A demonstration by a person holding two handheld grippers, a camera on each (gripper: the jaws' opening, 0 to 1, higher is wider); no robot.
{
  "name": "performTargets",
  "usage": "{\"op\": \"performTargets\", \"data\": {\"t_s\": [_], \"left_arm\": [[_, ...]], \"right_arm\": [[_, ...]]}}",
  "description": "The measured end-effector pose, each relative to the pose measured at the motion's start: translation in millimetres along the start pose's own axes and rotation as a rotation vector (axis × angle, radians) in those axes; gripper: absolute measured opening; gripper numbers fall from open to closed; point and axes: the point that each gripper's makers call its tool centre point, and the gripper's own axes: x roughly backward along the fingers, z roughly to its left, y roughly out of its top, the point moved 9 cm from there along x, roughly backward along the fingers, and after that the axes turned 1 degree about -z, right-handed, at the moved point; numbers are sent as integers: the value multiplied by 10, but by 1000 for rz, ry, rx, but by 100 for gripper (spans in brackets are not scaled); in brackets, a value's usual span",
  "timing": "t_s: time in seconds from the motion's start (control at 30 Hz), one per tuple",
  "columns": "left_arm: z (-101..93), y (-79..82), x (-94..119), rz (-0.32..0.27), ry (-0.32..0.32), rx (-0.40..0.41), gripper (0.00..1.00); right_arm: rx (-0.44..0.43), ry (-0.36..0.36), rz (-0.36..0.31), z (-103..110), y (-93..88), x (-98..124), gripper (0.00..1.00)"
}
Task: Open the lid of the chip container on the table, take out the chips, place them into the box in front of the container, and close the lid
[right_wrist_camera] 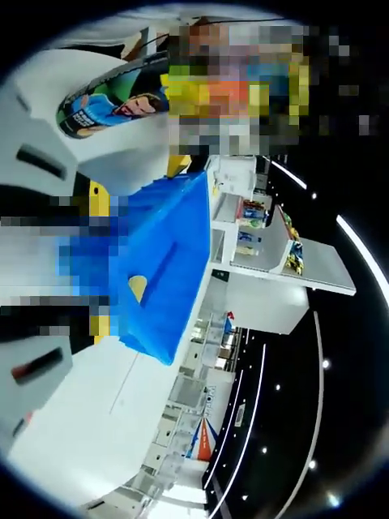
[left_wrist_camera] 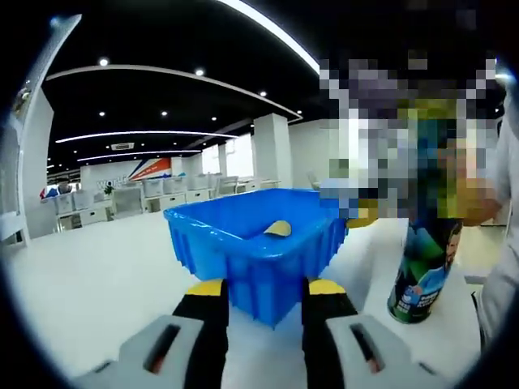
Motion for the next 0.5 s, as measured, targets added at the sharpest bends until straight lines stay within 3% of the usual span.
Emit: {"op": "performTargets", "data": {"t_s": [0.23, 0.37, 0.5], "left_arm": [[146, 152, -125, 1, 12, -25, 35], [183, 157, -185, 4, 10, -24, 35], [228, 161, -273, -9, 15, -56, 35]], "right_arm": [[22, -4, -7, -191, 95, -113, 33], [6, -1, -13, -176, 73, -112, 33], [-3, -7, -18, -291, 22, -198, 33]]}}
